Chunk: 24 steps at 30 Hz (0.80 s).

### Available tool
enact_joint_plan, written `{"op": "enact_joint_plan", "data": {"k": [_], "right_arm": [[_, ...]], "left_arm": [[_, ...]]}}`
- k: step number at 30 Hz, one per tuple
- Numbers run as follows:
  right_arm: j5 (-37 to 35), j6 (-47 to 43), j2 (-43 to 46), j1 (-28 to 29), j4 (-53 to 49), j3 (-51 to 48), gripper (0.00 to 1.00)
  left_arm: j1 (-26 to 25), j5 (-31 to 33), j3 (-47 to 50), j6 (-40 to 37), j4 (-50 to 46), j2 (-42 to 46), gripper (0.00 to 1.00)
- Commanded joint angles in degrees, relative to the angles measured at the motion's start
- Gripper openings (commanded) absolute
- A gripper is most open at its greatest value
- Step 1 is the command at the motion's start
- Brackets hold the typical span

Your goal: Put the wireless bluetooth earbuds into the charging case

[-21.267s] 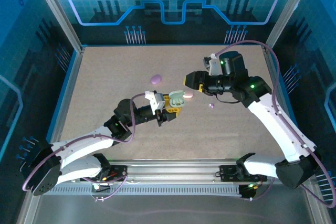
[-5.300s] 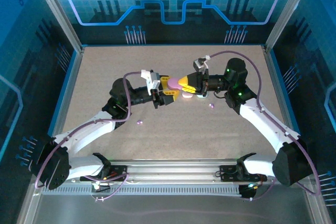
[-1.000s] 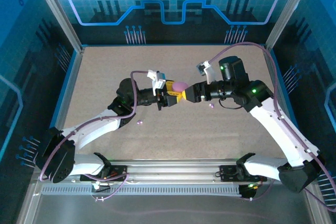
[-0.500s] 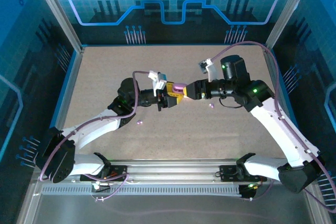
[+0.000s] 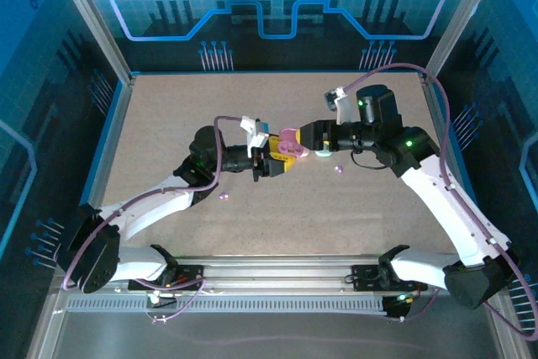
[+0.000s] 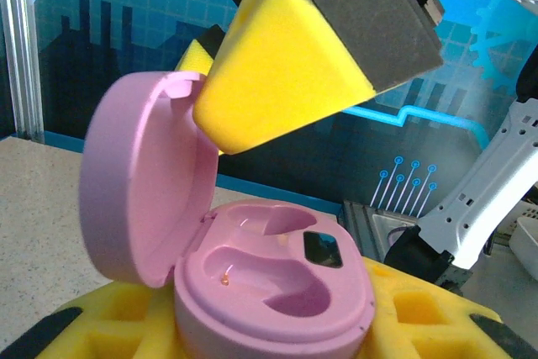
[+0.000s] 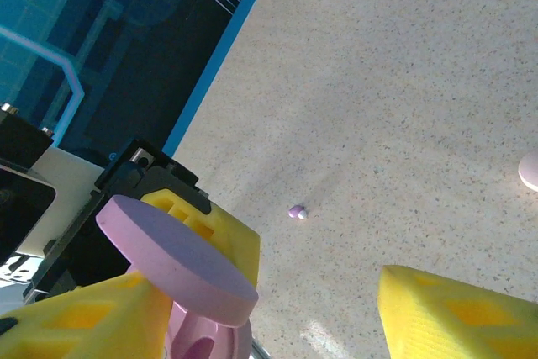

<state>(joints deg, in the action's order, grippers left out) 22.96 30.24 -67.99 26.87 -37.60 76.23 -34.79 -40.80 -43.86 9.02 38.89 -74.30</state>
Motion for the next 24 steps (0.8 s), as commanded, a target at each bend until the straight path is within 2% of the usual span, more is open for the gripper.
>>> {"op": "enact_joint_plan", "data": {"k": [1,4,7,10,14,18,24], "right_arm": [[2.39,2.15,0.5,-1.26,3.29,0.6,0.67],[6.58,2.89,2.37,-1.26,4.81,1.15,0.68],[5.83,2.36,5.54,-1.61,4.68,1.58,0.69],[-0.49,0.29,8.96,-2.43,2.43,1.08,0.69],[-12.34,-1.67,10.45,-6.73,-3.7,-2.97,0.59],[-10.1,-1.63,4.65,-15.83,-7.71,-8.84,0.51],[-9.1,-6.03,-9.95,-20.03,-8.63,-11.26,0.48]], "left_arm": [[-0.46,-1.06,-0.35,-2.39,1.67,1.68,0.29],[-0.51,1.14,0.29,-3.43,0.88,1.95,0.29],[-0.55,3.44,1.11,-3.82,1.18,2.3,0.29],[-0.43,4.94,1.7,-4.09,1.53,2.82,0.29],[-0.51,6.37,2.48,-4.43,2.04,4.07,0.29],[-0.5,7.35,3.2,-4.8,1.89,5.74,0.29],[-0.47,8.35,4.09,-5.56,0.52,7.8,0.29]]}}
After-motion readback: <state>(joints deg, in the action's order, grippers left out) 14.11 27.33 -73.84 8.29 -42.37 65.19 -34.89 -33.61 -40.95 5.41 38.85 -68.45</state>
